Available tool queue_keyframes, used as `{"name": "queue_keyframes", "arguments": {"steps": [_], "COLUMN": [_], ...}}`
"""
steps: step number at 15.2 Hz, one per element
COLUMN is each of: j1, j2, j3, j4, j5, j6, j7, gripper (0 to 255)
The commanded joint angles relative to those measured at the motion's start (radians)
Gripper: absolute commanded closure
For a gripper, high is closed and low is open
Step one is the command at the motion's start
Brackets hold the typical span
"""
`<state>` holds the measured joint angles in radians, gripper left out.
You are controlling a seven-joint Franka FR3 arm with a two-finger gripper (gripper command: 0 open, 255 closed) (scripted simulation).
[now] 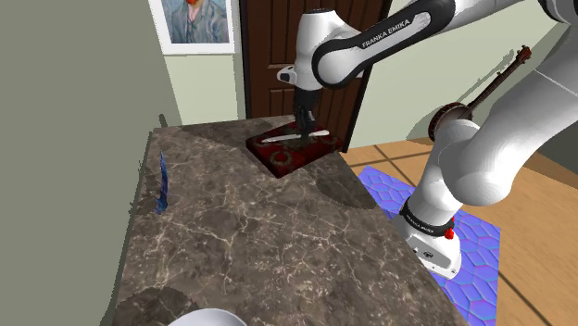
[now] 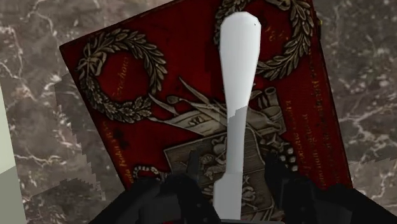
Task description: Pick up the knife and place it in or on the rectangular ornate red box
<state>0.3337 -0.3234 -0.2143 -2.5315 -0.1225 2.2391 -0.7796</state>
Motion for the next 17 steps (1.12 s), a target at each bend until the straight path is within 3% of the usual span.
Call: {"name": "queue_keyframes", "arguments": {"steps": [1, 5, 9, 17], "j1": [0.000, 0.000, 0.001, 0.001], "j2": [0.000, 0.000, -0.066, -0.066], "j3": [0.000, 0.000, 0.013, 0.014], "j4": [0.000, 0.000, 0.077, 0.077], "j5": [0.000, 0.000, 0.001, 0.001], "j6": [0.000, 0.000, -0.142, -0.142], "j7": [0.000, 0.000, 0.003, 0.003], "gripper": [0, 0, 0, 0]}}
